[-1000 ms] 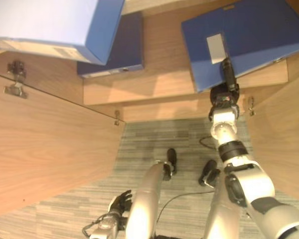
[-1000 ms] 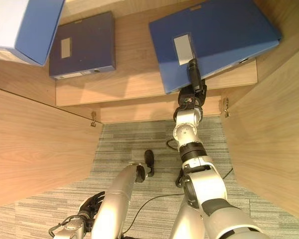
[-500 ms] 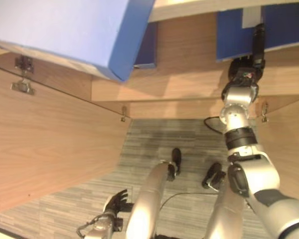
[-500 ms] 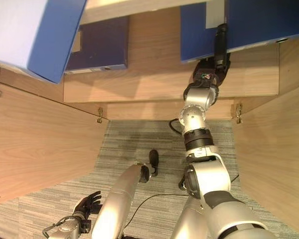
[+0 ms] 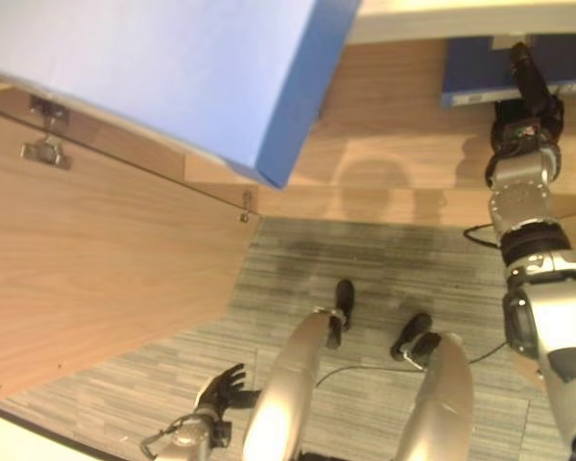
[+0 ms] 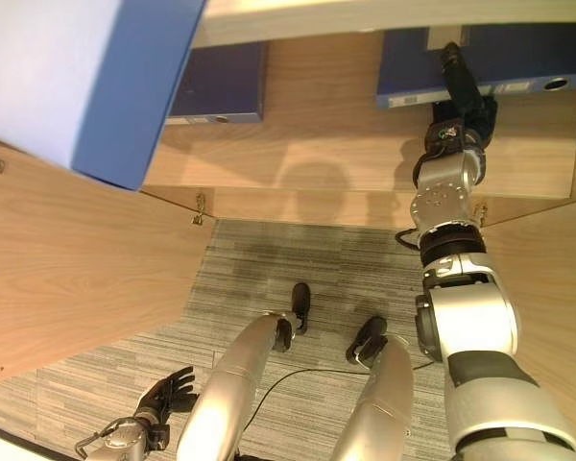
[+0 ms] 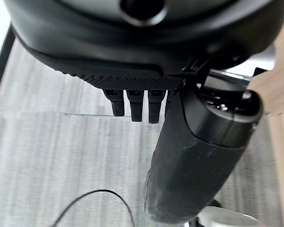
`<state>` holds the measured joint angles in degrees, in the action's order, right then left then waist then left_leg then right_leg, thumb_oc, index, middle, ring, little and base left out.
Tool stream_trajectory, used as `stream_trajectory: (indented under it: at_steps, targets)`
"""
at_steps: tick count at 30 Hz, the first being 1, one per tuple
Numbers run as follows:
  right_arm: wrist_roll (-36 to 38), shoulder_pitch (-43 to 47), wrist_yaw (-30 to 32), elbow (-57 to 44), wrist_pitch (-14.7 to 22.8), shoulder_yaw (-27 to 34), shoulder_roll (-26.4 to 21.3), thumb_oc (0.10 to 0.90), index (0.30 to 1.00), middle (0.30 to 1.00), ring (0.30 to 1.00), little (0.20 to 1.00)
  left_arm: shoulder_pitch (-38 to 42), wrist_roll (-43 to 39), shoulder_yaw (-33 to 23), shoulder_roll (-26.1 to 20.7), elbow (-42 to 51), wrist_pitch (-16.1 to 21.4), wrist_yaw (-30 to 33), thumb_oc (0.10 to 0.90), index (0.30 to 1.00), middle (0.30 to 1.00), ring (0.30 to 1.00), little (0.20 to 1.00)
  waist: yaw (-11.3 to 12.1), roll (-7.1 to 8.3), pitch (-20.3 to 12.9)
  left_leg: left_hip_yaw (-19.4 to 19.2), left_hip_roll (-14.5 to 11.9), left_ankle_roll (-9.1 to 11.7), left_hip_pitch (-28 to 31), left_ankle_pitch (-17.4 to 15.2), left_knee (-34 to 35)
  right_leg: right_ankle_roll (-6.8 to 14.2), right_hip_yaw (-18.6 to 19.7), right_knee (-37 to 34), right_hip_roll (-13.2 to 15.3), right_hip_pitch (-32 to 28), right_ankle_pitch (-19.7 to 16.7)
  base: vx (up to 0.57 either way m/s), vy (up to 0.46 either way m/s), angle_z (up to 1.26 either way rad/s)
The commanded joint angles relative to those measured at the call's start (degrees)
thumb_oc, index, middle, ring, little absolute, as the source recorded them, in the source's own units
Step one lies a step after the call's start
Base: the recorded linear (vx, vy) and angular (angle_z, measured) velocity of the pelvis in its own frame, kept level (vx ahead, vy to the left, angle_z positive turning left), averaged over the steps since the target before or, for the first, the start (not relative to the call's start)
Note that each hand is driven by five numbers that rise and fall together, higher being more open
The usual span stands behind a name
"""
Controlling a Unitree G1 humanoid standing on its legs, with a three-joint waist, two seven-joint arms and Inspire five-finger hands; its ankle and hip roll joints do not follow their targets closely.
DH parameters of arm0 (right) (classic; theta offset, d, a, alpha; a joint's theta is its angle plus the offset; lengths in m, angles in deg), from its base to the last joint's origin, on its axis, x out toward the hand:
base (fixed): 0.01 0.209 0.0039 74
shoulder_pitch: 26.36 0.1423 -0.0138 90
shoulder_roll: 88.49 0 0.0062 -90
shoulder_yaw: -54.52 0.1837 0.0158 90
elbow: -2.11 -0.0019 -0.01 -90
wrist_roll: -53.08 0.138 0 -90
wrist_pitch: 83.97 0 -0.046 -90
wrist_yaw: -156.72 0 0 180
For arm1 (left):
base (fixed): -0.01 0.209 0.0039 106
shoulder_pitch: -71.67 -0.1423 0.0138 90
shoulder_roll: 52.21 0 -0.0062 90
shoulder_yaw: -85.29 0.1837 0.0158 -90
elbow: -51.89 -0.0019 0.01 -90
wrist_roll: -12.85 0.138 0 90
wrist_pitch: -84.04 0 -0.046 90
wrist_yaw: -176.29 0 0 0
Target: Put the empty folder in the office cabinet
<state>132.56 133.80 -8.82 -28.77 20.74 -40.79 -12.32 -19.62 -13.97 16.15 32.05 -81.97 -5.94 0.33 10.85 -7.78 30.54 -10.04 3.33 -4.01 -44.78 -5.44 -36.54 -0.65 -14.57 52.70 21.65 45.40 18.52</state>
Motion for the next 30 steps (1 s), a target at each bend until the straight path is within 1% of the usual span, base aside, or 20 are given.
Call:
stream_trajectory:
  at_steps: [1,3,5,7,8,11,12,13,15,17,19,20,21,22,25,27,28,30]
  targets:
    - [0.3,9.6,-3.4,-3.2,0.7,-2.6,-4.2,0.800,0.900,0.900,0.900,0.900,-5.0,-2.5,3.8,-2.4,0.5,-0.5,0.0,0.800,0.900,0.900,0.900,0.900,0.0,-7.78,-1.9,0.2,-3.2,2.8,3.7,-9.1,-2.6,3.7,4.4,-4.9,-2.7,-2.9,-3.9,0.00,0.000,0.00]
    - [0.3,9.4,-3.3,-4.1,1.1,-2.3,-3.6,0.800,0.900,0.900,0.900,0.900,-4.9,-2.6,3.8,-2.5,0.8,-0.6,0.0,0.800,0.900,0.900,0.900,0.900,-0.1,-7.85,-1.9,0.0,-3.2,2.8,4.1,-9.2,-2.4,3.7,4.5,-5.0,-2.7,-3.0,-3.9,0.00,0.000,0.00]
    - [0.8,8.7,-3.8,-6.6,2.0,-1.9,-1.2,0.800,0.900,0.900,0.900,0.900,-4.6,-2.5,3.7,-2.2,0.8,-0.4,0.2,0.800,0.900,0.900,0.900,0.900,-0.1,-8.15,-2.0,-0.3,-3.2,2.7,4.9,-9.3,-1.8,3.9,4.6,-5.3,-2.8,-3.4,-4.0,0.00,0.000,0.00]
    - [0.9,8.4,-4.0,-7.5,2.4,-1.9,-0.5,0.800,0.900,0.900,0.900,0.900,-4.4,-2.4,3.6,-2.1,0.7,-0.2,0.2,0.800,0.900,0.900,0.900,0.900,-0.1,-8.24,-2.0,-0.5,-3.2,2.7,5.2,-9.2,-1.6,4.0,4.6,-5.5,-2.8,-3.5,-4.1,0.00,-0.003,-0.04]
    - [1.0,7.2,-5.0,-9.7,2.8,-1.9,0.6,0.800,0.900,0.900,0.900,0.900,-4.1,-2.0,3.5,-1.8,-0.1,-0.1,0.4,0.800,0.900,0.900,0.900,0.900,-0.3,-8.19,-2.0,-0.6,-3.1,2.6,6.1,-9.0,-0.7,4.2,4.6,-6.3,-2.7,-4.2,-4.5,0.00,-0.010,-0.09]
    - [2.2,6.0,-6.6,-11.9,3.7,-1.7,2.1,0.800,0.900,0.900,0.900,0.900,-3.6,-1.6,3.3,-1.5,-1.0,0.2,0.3,0.800,0.900,0.900,0.900,0.900,-0.6,-8.11,-2.0,-0.9,-3.0,2.7,7.1,-8.7,0.4,4.3,4.5,-7.1,-2.8,-5.0,-4.9,0.00,-0.001,-0.05]
    - [2.4,5.0,-7.2,-14.5,4.4,-2.2,3.9,0.800,0.900,0.900,0.900,0.900,-2.6,0.4,4.0,-1.0,-0.7,0.9,0.7,0.800,0.900,0.900,0.900,0.900,-1.0,-7.82,-1.9,-1.0,-3.1,2.6,7.4,-8.7,0.7,4.4,4.5,-7.4,-2.8,-5.2,-5.1,-0.01,0.011,-0.04]
    - [5.2,4.6,-7.1,-14.0,5.3,0.6,4.2,0.800,0.900,0.900,0.900,0.900,-2.7,0.6,2.8,-0.7,-3.1,-0.3,0.8,0.800,0.900,0.900,0.900,0.900,-0.7,-8.14,-2.3,-1.0,-3.1,2.6,7.9,-8.6,1.3,4.6,4.3,-8.1,-2.7,-5.7,-5.2,0.00,0.004,-0.03]
    - [7.0,4.7,-8.6,-13.7,6.0,1.4,2.9,0.800,0.900,0.900,0.900,0.900,-2.9,0.4,1.1,0.1,-7.6,-0.4,0.6,0.800,0.900,0.900,0.900,0.900,-0.3,-8.24,-2.7,-1.0,-3.0,2.6,8.8,-8.3,2.6,4.9,4.1,-9.3,-2.7,-6.6,-5.6,-0.01,-0.018,-0.07]
    - [6.1,4.3,-9.6,-14.0,4.5,0.2,2.0,0.800,0.900,0.900,0.900,0.900,-2.5,0.9,0.5,0.3,-9.7,-0.3,0.4,0.800,0.900,0.900,0.900,0.900,-0.2,-8.23,-2.8,-1.1,-3.0,2.7,9.4,-8.0,3.2,5.1,3.9,-10.0,-2.7,-7.0,-6.0,-0.01,-0.008,-0.02]
    - [5.0,3.8,-11.6,-13.8,1.6,-2.3,1.0,0.800,0.900,0.900,0.900,0.900,-2.2,1.3,0.3,0.1,-10.7,0.1,-0.2,0.800,0.900,0.900,0.900,0.900,-0.3,-8.04,-2.9,-1.1,-3.1,2.8,9.9,-7.6,3.9,5.2,3.7,-10.6,-2.7,-7.6,-6.4,-0.01,-0.016,0.00]
    - [2.6,3.2,-13.7,-12.5,-2.2,-6.0,-1.1,0.800,0.900,0.900,0.900,0.900,-2.4,2.0,0.2,-0.3,-11.7,0.4,-1.2,0.800,0.900,0.900,0.900,0.900,-0.5,-7.79,-3.0,-1.2,-3.3,2.9,10.4,-7.2,4.6,5.2,3.5,-11.2,-2.7,-8.1,-6.9,-0.02,-0.028,0.03]
    - [0.7,3.5,-15.4,-11.2,-4.3,-8.5,-2.7,0.800,0.900,0.900,0.900,0.900,-2.2,2.2,0.2,-0.6,-11.8,0.5,-1.8,0.800,0.900,0.900,0.900,0.900,-0.6,-7.69,-2.9,-1.3,-3.4,2.9,10.8,-6.9,5.0,5.2,3.4,-11.8,-2.8,-8.5,-7.1,-0.02,-0.031,0.02]
    - [-3.9,4.3,-17.5,-9.0,-7.8,-12.4,-5.9,0.800,0.900,0.900,0.900,0.900,-2.3,2.7,0.2,-1.5,-11.7,0.6,-3.3,0.800,0.900,0.900,0.900,0.900,-0.8,-7.29,-3.1,-1.2,-3.6,3.1,11.3,-6.5,5.8,5.2,3.2,-12.6,-2.8,-9.0,-7.5,0.00,0.000,0.00]
    - [-7.1,5.5,-20.0,-5.9,-10.9,-15.3,-8.7,0.800,0.900,0.900,0.900,0.900,-3.3,3.9,1.3,-2.4,-11.5,0.8,-5.1,0.800,0.900,0.900,0.900,0.900,-0.8,-7.03,-3.5,-1.1,-3.7,3.2,12.2,-6.0,6.9,5.4,2.7,-13.9,-2.9,-10.1,-8.2,-0.01,-0.020,-0.05]
    - [-8.8,6.0,-20.7,-4.4,-12.1,-16.7,-9.6,0.800,0.900,0.900,0.900,0.900,-3.5,4.5,1.6,-2.6,-11.5,0.9,-5.5,0.800,0.900,0.900,0.900,0.900,-0.7,-7.06,-3.6,-1.0,-3.7,3.3,12.8,-5.7,7.7,5.5,2.3,-14.6,-2.9,-10.6,-8.5,-0.01,-0.020,-0.08]
    - [-11.1,6.5,-21.6,-2.7,-13.5,-18.2,-10.8,0.800,0.900,0.900,0.900,0.900,-3.4,5.0,1.8,-2.9,-11.3,0.8,-5.9,0.800,0.900,0.900,0.900,0.900,-0.8,-6.97,-3.8,-0.9,-3.8,3.3,13.1,-5.4,8.2,5.5,2.2,-15.3,-3.0,-11.0,-8.8,-0.01,-0.010,-0.04]
    - [-13.6,7.0,-22.7,-1.2,-15.2,-20.0,-11.7,0.800,0.900,0.900,0.900,0.900,-3.2,5.1,1.8,-3.2,-10.9,0.9,-6.5,0.800,0.900,0.900,0.900,0.900,-0.9,-6.96,-3.9,-1.0,-3.8,3.4,13.7,-5.2,8.7,5.6,2.0,-15.7,-3.0,-11.5,-9.0,0.00,0.000,0.00]
